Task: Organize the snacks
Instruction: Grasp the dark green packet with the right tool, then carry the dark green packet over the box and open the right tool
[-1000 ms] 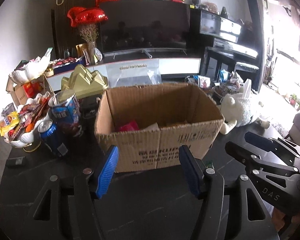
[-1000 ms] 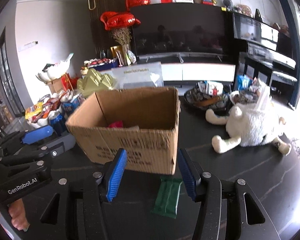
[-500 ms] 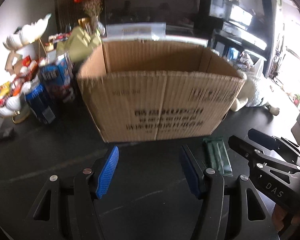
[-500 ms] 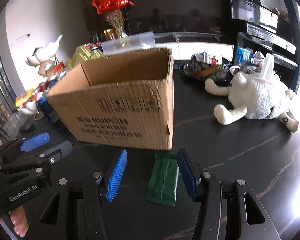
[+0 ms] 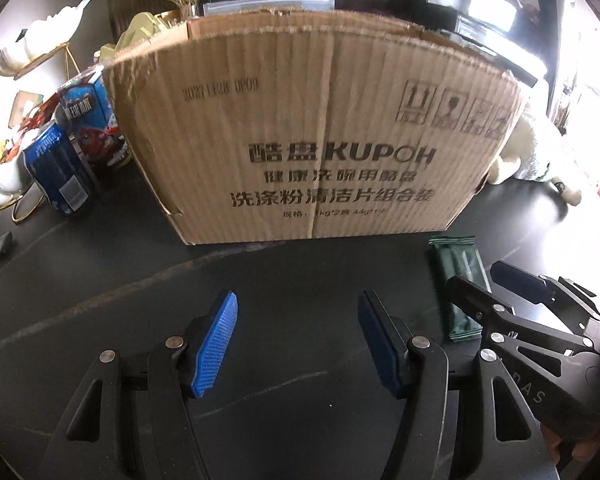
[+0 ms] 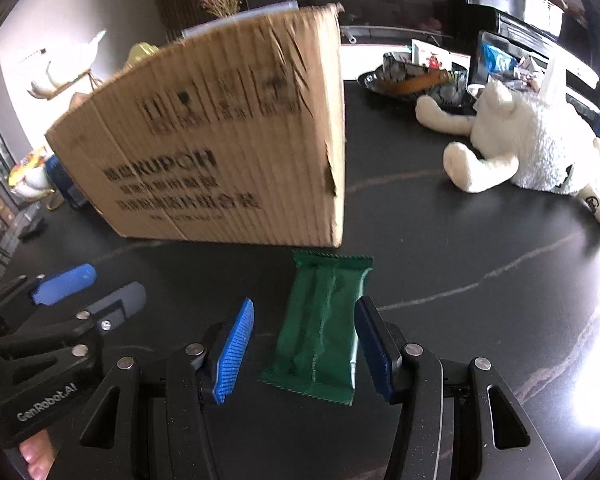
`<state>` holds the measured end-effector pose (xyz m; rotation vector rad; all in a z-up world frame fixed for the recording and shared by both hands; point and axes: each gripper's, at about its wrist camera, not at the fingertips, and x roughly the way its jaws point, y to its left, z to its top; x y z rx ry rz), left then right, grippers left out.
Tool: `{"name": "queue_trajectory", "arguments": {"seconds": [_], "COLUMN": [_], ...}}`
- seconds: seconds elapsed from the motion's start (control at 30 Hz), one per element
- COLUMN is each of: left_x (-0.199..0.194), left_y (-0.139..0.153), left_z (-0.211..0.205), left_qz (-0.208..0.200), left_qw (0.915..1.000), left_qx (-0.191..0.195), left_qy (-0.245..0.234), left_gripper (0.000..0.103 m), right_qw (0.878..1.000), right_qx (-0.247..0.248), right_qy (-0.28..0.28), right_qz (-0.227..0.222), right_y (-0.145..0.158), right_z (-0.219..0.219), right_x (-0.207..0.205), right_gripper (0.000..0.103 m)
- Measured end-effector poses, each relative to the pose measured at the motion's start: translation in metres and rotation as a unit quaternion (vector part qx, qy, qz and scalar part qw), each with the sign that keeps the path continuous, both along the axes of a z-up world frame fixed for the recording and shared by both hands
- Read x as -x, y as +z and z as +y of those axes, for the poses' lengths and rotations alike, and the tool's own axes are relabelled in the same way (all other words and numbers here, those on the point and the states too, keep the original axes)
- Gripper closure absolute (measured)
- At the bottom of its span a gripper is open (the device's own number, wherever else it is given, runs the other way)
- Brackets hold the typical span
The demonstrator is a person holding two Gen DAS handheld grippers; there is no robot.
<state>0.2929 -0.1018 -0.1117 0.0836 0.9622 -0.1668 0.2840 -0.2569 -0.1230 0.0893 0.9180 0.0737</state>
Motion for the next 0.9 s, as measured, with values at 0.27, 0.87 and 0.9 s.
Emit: {"name": "queue_trajectory", "arguments": {"seconds": [0.27,0.87,0.9], "left_x": [-0.007,-0.004,-0.003], "left_y": [-0.016,-0.019,-0.017], "left_z": [-0.001,0.0,0.001], "left_qz": [0.013,0.014,0.012], "left_qw": [0.9999,0.9998,0.9998], "left_qx": [-0.005,-0.007,-0.006], "left_qy": [0.007,0.012,0.013], "left_gripper": [0.041,0.041,0.041], "right_qw": [0.999,0.999,0.999], "right_qx": [0.036,0.051,0.051], "right_qy": [-0.012,-0.004,-0.003], "right_qz": [0.003,-0.015,-0.017], "right_y": [-0.015,-0.014,-0.013], "right_z": [0.005,0.014,0.014], "right_x": [-0.005,0.002,0.002], "right_gripper": [0.049,0.056,0.056]}}
